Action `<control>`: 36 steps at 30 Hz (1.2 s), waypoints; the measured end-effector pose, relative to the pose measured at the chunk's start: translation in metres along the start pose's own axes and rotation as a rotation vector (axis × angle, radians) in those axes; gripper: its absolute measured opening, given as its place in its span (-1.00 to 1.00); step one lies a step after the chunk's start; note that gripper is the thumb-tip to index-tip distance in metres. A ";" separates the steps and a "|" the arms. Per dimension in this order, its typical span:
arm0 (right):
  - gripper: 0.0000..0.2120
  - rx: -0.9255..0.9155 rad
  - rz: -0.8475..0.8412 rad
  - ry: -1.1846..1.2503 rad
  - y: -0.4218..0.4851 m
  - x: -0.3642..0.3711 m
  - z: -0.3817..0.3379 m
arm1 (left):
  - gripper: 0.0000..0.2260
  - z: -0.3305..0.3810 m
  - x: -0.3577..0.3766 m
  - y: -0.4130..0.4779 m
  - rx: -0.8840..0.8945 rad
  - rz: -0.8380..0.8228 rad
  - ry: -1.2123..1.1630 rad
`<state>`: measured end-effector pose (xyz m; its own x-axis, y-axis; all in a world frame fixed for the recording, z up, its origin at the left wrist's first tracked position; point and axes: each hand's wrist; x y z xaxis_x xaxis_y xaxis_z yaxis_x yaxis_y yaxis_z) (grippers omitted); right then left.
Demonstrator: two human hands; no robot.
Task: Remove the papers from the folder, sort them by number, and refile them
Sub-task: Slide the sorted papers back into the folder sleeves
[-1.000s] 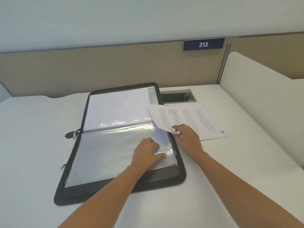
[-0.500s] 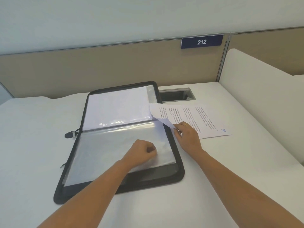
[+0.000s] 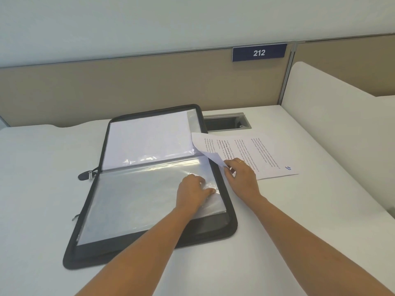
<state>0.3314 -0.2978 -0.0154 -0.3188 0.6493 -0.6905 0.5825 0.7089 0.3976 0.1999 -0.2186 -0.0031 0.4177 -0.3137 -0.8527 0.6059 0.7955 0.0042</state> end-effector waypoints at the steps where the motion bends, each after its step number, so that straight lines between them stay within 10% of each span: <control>1: -0.73 0.002 0.000 0.003 0.000 0.000 0.000 | -0.67 0.000 0.000 -0.001 -0.009 0.033 -0.038; 25: -0.63 -0.372 -0.644 -0.350 0.011 -0.014 -0.022 | -0.91 -0.005 -0.017 -0.012 -0.082 0.236 -0.480; 36: -0.65 -0.268 -0.842 0.009 0.012 -0.010 -0.028 | -0.83 -0.001 -0.025 -0.015 0.102 0.155 -0.308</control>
<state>0.3203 -0.2883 0.0134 -0.5696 -0.1164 -0.8137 -0.0431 0.9928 -0.1119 0.1792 -0.2222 0.0179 0.6847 -0.3475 -0.6407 0.5775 0.7949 0.1860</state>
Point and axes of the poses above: each hand's wrist, its own y-axis towards the middle knuckle, its own x-axis out of the palm, z = x × y
